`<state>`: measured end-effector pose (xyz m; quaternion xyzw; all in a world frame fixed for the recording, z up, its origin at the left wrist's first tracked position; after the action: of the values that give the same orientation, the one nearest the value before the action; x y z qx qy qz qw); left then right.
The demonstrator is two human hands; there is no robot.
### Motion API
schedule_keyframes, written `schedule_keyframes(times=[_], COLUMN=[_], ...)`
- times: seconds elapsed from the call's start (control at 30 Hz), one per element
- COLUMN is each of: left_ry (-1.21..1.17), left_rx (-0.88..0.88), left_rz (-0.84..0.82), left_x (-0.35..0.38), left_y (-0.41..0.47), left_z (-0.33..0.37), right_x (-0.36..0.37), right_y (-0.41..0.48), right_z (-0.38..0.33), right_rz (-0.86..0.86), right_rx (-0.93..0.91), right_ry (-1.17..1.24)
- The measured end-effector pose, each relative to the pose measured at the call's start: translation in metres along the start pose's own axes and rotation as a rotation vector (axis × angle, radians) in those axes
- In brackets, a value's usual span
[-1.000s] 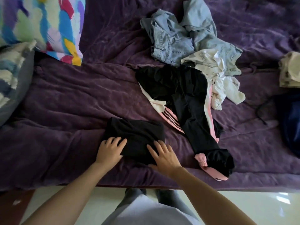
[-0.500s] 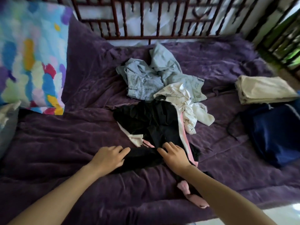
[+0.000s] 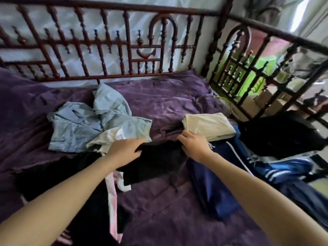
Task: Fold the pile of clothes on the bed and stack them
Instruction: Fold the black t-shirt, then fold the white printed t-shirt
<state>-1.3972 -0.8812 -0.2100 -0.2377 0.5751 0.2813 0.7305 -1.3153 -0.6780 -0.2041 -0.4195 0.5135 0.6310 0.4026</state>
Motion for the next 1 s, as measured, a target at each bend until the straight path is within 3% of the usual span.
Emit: schedule_keyframes(times=[0.1, 0.2, 0.27, 0.33, 0.4, 0.47, 0.63, 1.0], left_ry=[-0.006, 0.058, 0.004, -0.097, -0.105, -0.122, -0.137, -0.289], left_rx=[-0.073, -0.039, -0.001, 0.016, -0.004, -0.036, -0.092, -0.401], left_rz=[0.082, 0.294, 0.378, 0.240, -0.085, -0.293, -0.402, -0.103], left_x=[-0.016, -0.035, -0.034, -0.009, 0.037, 0.079, 0.121, 0.067], left_y=[0.076, 0.140, 0.176, 0.204, 0.216, 0.213, 0.189, 0.071], left_z=[0.054, 0.107, 0.138, 0.162, 0.172, 0.170, 0.146, 0.037], right_x=[-0.023, -0.055, -0.056, -0.041, -0.008, 0.029, 0.076, 0.062], right_y=[0.020, 0.026, 0.018, 0.001, -0.027, -0.059, -0.083, 0.001], right_z=[0.089, 0.166, 0.210, 0.244, 0.261, 0.264, 0.241, 0.101], right_rz=[0.009, 0.322, 0.416, 0.401, 0.298, 0.139, -0.095, -0.070], right_rx=[0.110, 0.137, 0.195, 0.284, 0.348, 0.370, 0.376, 0.077], right_ry=[-0.049, -0.217, -0.331, -0.396, -0.409, -0.399, -0.303, -0.073])
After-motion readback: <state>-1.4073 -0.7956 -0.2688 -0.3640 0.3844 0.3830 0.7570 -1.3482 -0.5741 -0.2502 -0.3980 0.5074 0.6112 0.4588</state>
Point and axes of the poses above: each hand's wrist, its own y-axis towards the middle knuckle, its own x-axis out of the palm, z = x × y, the point moved 4 cm from there along y, towards the middle knuckle, and after that the axes turned 1 degree about -y, right-handed, at the moved point
